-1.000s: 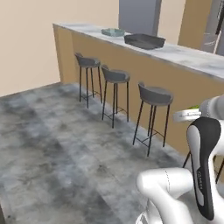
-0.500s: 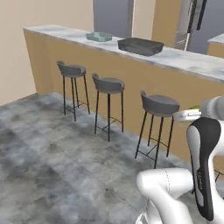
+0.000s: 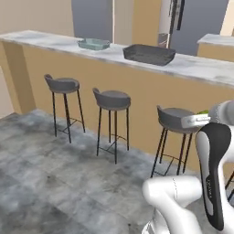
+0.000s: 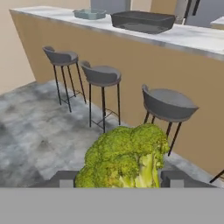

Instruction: Place the cold items (broccoli and cucumber) from the fridge in one tupperware on the dining counter. Place the warm items (kebab skewer and hot dog) in the stove area in another tupperware.

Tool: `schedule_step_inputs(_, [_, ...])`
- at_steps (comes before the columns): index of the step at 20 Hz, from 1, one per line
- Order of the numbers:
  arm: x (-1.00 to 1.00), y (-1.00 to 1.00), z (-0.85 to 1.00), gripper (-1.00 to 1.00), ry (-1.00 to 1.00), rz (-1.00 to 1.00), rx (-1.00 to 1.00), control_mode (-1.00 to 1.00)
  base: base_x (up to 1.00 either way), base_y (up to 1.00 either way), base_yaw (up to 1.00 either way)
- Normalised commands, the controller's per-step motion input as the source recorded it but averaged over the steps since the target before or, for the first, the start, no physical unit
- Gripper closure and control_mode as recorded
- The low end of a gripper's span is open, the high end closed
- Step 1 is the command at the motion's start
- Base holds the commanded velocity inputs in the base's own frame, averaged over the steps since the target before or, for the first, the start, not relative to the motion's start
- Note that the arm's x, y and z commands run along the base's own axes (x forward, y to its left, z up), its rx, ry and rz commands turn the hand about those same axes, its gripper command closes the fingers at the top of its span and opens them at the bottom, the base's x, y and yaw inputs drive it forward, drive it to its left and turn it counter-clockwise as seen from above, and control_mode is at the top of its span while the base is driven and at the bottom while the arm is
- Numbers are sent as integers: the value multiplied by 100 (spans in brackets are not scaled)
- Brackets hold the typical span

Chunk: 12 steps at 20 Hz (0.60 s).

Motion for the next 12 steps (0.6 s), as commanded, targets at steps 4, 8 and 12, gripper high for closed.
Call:
schedule_step_inputs(4, [0,0,0,100,0,0,0,100,100,100,-35])
schedule_step_inputs(8, [0,0,0,100,0,0,0,100,100,100,-37])
schedule_step_inputs(12, [0,0,0,100,0,0,0,100,100,100,-37])
